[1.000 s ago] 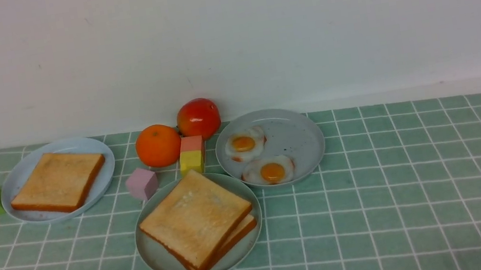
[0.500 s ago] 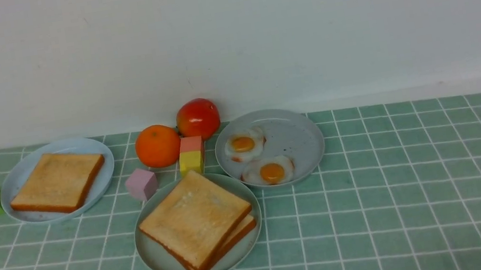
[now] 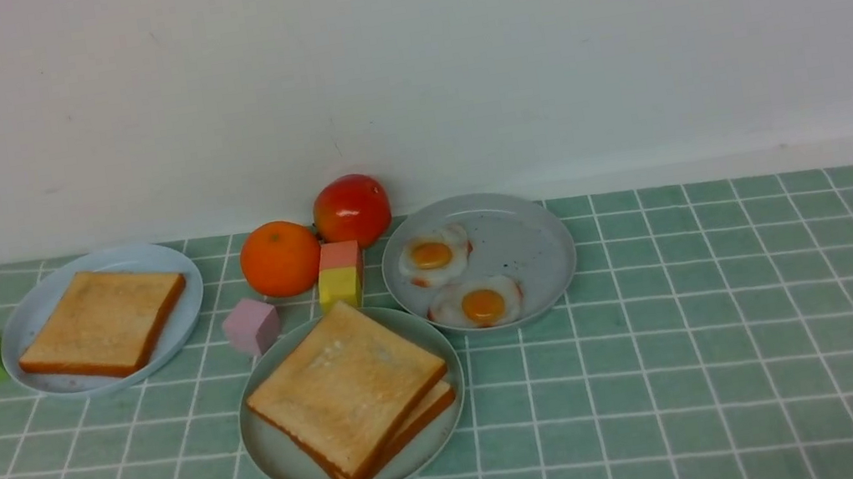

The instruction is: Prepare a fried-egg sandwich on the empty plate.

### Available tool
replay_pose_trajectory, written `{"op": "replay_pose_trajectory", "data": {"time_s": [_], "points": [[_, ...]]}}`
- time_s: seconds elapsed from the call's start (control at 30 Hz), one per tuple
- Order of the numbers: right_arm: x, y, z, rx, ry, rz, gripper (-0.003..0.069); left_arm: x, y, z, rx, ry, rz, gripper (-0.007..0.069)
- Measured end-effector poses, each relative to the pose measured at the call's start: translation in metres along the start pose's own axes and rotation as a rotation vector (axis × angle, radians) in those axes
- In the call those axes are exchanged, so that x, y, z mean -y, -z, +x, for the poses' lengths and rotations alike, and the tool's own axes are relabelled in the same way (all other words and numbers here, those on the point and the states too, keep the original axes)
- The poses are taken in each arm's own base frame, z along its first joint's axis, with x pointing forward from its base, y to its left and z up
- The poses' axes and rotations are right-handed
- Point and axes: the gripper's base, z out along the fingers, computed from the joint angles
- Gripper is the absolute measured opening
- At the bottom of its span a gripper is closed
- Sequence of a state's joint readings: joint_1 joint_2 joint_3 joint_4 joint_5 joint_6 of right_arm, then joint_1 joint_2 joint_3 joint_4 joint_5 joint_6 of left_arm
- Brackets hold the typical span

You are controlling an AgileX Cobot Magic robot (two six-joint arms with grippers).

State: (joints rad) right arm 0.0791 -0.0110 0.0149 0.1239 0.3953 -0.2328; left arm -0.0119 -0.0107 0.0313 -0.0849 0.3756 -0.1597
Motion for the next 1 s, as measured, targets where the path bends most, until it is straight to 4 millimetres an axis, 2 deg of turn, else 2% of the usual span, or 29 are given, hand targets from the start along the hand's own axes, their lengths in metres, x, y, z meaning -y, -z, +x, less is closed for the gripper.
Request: {"op": "replay_pose_trajectory", "data": {"time_s": [1.0], "points": [[0.0000, 0.0000, 0.0000, 0.000, 0.000, 0.000, 0.0092, 0.0000, 0.0000, 0.0000, 0.000, 0.001, 0.000, -0.0010]]}}
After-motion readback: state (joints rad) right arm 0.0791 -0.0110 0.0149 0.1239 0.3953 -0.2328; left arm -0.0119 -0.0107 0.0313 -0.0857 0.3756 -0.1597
